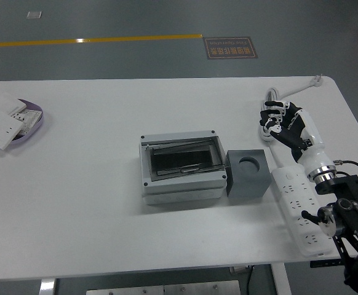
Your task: Pick up the cylinder from the cube,place it in the box,flap close box
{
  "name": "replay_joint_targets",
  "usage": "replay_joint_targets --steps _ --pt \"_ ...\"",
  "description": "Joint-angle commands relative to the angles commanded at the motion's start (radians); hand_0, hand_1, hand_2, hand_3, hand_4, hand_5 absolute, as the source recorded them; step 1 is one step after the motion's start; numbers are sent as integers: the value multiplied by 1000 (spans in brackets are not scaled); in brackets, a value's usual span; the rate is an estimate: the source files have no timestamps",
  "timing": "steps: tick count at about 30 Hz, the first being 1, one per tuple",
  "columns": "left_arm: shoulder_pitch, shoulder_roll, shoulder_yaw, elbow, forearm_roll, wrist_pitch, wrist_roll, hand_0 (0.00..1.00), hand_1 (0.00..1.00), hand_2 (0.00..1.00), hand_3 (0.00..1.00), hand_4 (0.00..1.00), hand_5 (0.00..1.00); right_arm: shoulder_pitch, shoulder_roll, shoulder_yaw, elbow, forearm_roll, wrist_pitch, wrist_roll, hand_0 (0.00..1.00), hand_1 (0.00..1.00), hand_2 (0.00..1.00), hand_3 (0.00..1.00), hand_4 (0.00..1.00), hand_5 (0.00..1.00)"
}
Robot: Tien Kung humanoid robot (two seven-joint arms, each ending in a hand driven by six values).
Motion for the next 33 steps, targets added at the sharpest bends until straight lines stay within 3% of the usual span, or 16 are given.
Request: replay_joint_targets --steps 12,33 --pt "-4 12 14 0 -11 0 -2 597 646 614 662 695 125 1 -2 -2 -13 31 -5 10 472 456 536 604 717 176" --pt "4 6 20 0 -26 2 -2 597 647 613 660 694 125 -10 2 15 -16 37 -11 12 461 448 524 588 718 189"
